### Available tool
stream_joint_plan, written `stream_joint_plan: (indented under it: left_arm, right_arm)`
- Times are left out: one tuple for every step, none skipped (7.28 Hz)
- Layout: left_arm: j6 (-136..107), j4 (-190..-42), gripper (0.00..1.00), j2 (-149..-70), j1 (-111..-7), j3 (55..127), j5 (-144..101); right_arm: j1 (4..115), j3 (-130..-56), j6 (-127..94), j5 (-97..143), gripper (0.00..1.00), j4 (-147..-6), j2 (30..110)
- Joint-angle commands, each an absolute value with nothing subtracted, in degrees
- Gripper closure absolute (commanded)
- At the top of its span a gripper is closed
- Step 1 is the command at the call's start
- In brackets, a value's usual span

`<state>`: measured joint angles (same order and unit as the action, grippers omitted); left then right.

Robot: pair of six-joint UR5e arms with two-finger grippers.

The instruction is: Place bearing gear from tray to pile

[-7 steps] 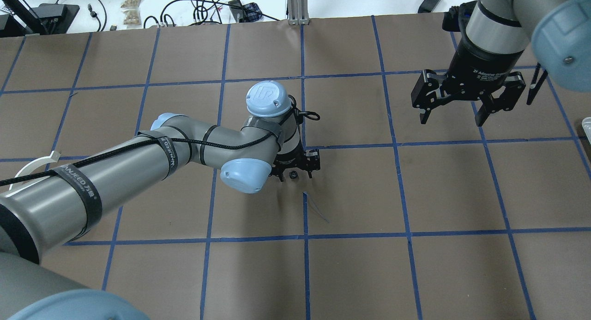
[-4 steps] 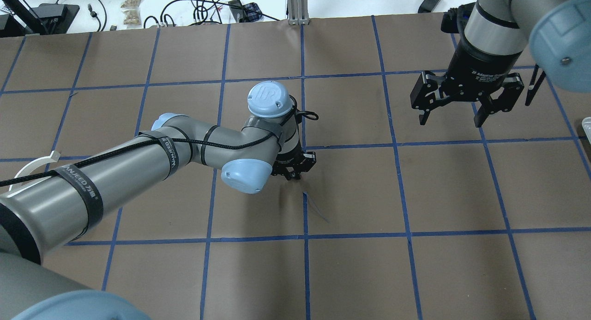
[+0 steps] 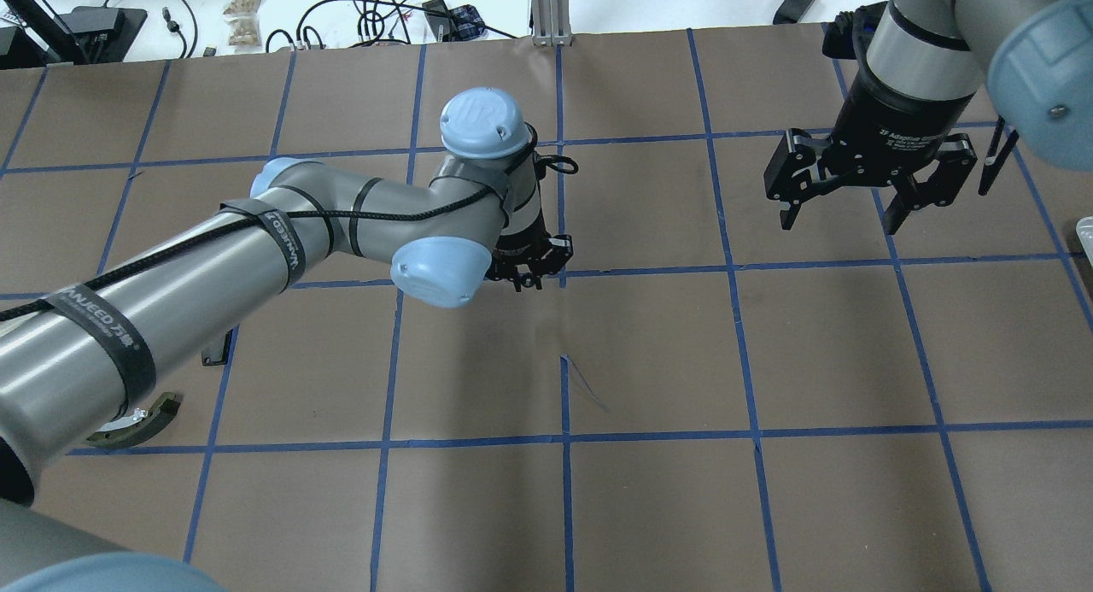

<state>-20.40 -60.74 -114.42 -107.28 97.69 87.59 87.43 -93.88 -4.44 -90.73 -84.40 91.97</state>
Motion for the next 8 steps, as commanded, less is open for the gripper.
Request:
stream_joint_plan:
  left_arm:
    - [-9.0,-75.9,1.0,-112.4,-98.1,90.8,92.8]
    - [-0.5,-78.2,1.0,-111.1,-93.3,90.9,97.4]
    - [6.5,-78.7,1.0,-110.6,-89.4,92.6,98.2]
    - [12.3,-77.6,1.0,-110.0,-83.9,95.3,99.1]
    - [20.7,-76.6,1.0,-109.6,-78.1,96.8,100.1]
    - [27.6,-72.4,1.0,-111.0,-73.1,97.1,102.6]
    - [36.6,-67.5,1.0,-112.1,-67.0,98.4,103.2]
    - [44.2,-60.9,1.0,-113.4,-61.8,101.2,103.1]
  right_arm:
    - [87.4,-94.0,-4.4,-91.3,0.0,-84.1,92.1]
    - [87.7,-94.0,-4.8,-90.7,0.0,-84.3,92.3]
    - [88.2,-93.9,-5.2,-90.5,0.0,-84.2,92.5]
    - [88.2,-94.0,-5.2,-90.4,0.0,-84.0,92.5]
    - [89.0,-94.0,-5.1,-90.9,0.0,-84.0,92.5]
    - [89.2,-93.9,-5.2,-91.2,0.0,-84.5,92.5]
    - [89.2,-93.9,-4.8,-90.9,0.0,-84.5,92.6]
    - [89.2,-93.9,-4.3,-90.5,0.0,-84.5,93.0]
